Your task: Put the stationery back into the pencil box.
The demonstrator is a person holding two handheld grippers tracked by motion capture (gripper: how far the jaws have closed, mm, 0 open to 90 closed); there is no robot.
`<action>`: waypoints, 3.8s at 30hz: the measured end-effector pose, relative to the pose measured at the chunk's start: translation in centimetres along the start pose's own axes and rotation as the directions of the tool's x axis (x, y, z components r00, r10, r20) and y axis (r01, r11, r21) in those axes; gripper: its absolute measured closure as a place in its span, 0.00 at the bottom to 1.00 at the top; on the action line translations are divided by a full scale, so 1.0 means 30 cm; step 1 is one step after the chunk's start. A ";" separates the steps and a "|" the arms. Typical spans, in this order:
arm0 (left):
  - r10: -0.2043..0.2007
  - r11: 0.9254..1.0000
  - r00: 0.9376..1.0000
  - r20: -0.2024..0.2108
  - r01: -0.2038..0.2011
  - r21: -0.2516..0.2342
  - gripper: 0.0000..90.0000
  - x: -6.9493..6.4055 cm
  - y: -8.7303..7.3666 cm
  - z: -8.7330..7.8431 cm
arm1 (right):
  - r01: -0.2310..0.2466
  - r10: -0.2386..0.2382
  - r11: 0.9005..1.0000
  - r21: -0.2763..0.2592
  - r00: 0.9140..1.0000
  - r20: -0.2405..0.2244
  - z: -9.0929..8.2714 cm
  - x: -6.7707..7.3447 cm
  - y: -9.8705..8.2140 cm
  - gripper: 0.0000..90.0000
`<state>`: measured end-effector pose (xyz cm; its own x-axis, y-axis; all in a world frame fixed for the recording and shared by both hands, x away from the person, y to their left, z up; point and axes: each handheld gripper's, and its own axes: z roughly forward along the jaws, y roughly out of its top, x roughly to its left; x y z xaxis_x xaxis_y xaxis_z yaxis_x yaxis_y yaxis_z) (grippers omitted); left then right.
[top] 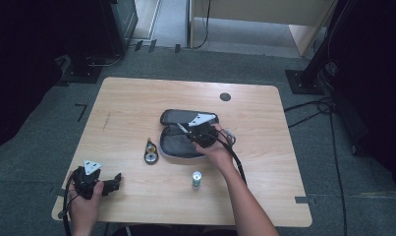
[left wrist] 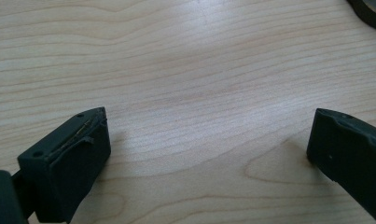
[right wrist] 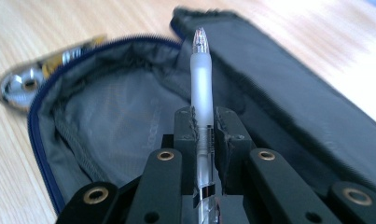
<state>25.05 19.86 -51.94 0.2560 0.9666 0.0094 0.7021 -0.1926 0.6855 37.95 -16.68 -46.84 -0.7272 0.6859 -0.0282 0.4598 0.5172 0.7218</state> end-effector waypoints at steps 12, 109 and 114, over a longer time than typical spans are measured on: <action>0.000 1.000 1.000 0.000 0.000 0.000 0.00 0.000 0.000 0.000 | 0.008 -0.004 0.996 0.094 0.999 -0.047 0.052 -0.007 -0.023 0.88; -0.001 1.000 1.000 0.000 0.001 0.000 0.00 0.000 0.000 0.000 | -0.233 0.212 0.955 -0.182 0.969 -0.127 -0.386 0.296 -0.242 0.48; 0.000 1.000 1.000 0.000 0.000 0.000 0.00 0.000 0.000 0.000 | -0.232 0.212 0.958 -0.167 0.969 -0.128 -0.371 0.309 -0.263 0.50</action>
<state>25.04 19.85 -51.94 0.2559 0.9667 0.0089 0.7025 -0.1923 0.6852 21.91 -20.08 -45.10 -0.6723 0.7087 0.2140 0.5242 0.2516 0.8136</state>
